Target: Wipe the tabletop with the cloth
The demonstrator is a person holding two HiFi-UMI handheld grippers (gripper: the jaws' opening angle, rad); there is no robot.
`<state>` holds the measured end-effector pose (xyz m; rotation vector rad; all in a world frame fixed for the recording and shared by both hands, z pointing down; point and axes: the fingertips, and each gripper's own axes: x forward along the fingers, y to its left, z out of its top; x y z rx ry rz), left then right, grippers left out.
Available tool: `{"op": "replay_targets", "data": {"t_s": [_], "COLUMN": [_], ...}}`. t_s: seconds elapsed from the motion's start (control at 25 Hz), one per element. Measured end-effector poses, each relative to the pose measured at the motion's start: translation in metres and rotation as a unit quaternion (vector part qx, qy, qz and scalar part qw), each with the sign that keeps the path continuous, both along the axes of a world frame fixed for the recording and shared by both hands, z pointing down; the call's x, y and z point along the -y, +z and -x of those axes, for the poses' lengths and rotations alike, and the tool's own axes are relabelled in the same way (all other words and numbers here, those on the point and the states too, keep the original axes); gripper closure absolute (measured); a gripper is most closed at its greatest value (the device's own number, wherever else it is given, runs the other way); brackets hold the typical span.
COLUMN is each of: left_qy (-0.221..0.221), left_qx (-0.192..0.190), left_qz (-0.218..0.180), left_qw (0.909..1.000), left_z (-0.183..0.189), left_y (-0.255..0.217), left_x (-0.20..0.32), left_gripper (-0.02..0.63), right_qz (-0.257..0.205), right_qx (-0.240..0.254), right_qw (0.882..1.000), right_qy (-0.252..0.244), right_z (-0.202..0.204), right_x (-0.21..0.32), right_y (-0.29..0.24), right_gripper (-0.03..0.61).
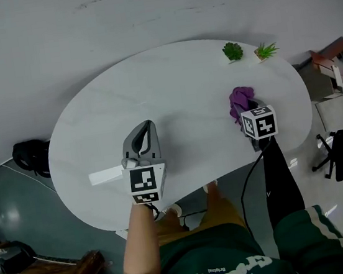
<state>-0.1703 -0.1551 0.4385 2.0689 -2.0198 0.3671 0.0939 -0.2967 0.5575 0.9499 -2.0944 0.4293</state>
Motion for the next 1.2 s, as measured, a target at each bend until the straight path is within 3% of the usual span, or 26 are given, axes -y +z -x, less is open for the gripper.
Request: {"op": "replay_targets", "data": {"t_s": [0.84,1.2], "left_qy": [-0.056,-0.085], "left_qx": [0.001,0.005], "left_qz": [-0.012,-0.004], "left_qw": [0.9984,0.9964], "left_z": [0.186,0.248], "left_y": [0.005,0.012], "left_x": [-0.133,-0.187], "left_gripper": [0.614,0.614], "right_qz": [-0.009,-0.01], "right_qx": [0.006,0.012], "right_qw": [0.999,0.997], "right_qy": [-0.049,-0.078], "right_z": [0.212,0.306], "right_x": [-0.107,-0.163], "right_y": [0.002,0.003], "right_gripper": [0.486,0.486]}}
